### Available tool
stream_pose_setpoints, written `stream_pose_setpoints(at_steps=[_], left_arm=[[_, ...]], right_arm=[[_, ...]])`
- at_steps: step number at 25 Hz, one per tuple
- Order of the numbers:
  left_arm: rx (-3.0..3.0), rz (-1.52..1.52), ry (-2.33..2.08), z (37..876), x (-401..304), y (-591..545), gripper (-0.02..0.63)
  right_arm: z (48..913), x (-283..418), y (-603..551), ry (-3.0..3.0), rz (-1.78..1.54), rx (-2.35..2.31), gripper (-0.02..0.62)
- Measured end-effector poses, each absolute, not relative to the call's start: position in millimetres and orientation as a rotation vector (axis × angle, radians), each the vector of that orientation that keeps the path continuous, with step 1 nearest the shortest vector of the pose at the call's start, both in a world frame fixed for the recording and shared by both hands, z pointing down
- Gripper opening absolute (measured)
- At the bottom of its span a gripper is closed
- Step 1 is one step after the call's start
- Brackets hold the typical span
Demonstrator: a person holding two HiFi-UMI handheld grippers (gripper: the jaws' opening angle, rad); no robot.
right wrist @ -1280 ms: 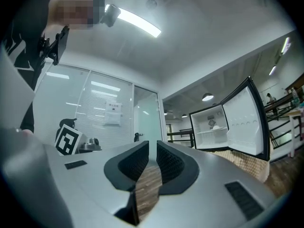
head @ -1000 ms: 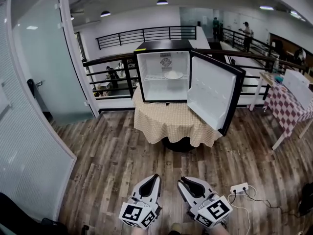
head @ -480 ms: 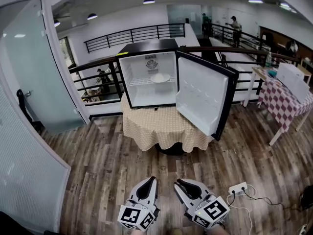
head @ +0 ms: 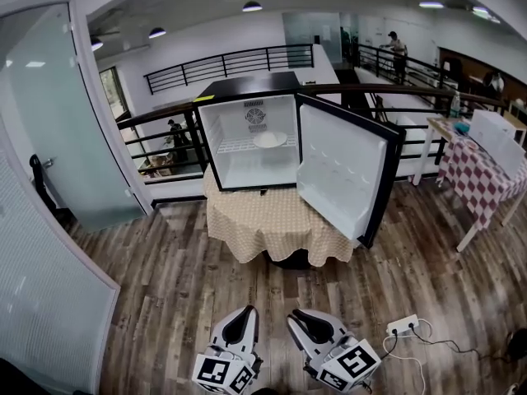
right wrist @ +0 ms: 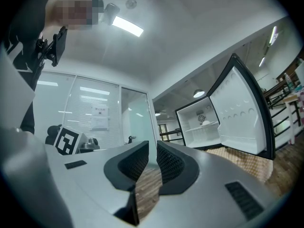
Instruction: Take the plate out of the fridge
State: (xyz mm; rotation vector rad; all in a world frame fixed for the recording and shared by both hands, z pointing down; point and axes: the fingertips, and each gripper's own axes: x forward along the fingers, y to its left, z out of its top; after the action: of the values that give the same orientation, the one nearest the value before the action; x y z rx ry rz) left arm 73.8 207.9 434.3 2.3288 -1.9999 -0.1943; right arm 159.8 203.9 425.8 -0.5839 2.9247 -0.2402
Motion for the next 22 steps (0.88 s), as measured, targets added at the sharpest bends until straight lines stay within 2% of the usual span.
stream_pose_setpoints(at_steps=[9, 22], left_arm=[[2.318, -0.174, -2.014, 440, 63, 190, 0.015], [2.404, -0.192, -1.906, 435, 31, 84, 0.015]], right_arm=[[432, 145, 191, 2.938, -0.233, -0.573, 0.067], [428, 97, 98, 2.924, -0.228, -0.650, 0.067]])
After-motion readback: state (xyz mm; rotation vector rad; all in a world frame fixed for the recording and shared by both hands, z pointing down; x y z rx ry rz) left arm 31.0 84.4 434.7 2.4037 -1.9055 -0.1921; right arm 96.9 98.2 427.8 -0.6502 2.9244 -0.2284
